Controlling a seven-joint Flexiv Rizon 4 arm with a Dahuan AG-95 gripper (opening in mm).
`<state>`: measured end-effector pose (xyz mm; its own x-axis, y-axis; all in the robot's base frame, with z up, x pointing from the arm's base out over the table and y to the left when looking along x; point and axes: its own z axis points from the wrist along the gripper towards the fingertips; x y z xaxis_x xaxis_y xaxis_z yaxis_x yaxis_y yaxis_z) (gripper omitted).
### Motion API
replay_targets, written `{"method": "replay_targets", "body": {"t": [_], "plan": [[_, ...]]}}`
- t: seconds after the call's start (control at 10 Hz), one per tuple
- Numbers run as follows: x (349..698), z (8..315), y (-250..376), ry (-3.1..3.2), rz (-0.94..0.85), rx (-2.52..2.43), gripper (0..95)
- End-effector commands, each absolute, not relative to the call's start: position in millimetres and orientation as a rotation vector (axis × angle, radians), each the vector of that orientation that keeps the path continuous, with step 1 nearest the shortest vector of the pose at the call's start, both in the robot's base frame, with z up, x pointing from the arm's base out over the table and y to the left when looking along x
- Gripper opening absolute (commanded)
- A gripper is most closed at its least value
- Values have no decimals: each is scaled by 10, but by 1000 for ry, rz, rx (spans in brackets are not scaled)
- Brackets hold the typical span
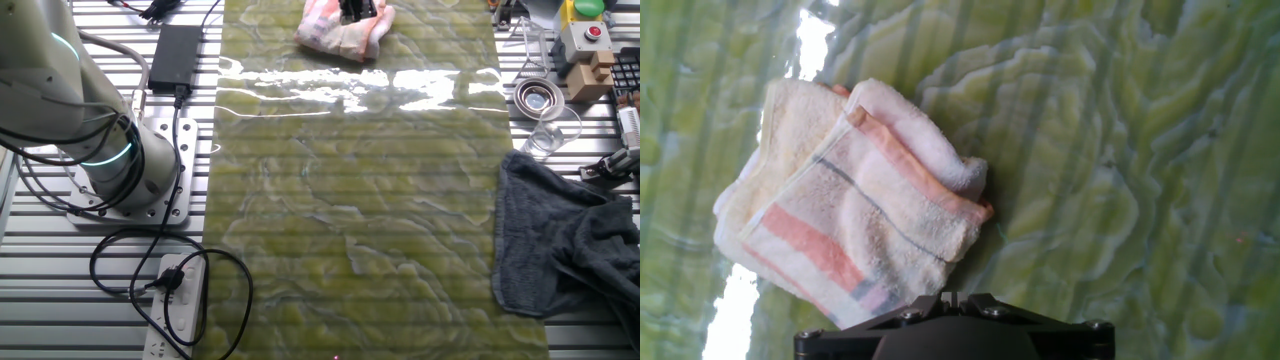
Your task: Clean the table with a cloth
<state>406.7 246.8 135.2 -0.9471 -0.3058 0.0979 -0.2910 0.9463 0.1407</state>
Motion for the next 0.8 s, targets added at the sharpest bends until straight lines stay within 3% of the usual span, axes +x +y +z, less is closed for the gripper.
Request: {"method": "replay_targets", "body": {"t": [0.1, 0.8], "plan": [[4072, 1355, 2473, -2982, -189, 460, 0], [4073, 1353, 2477, -2995, -196, 450, 0]]}}
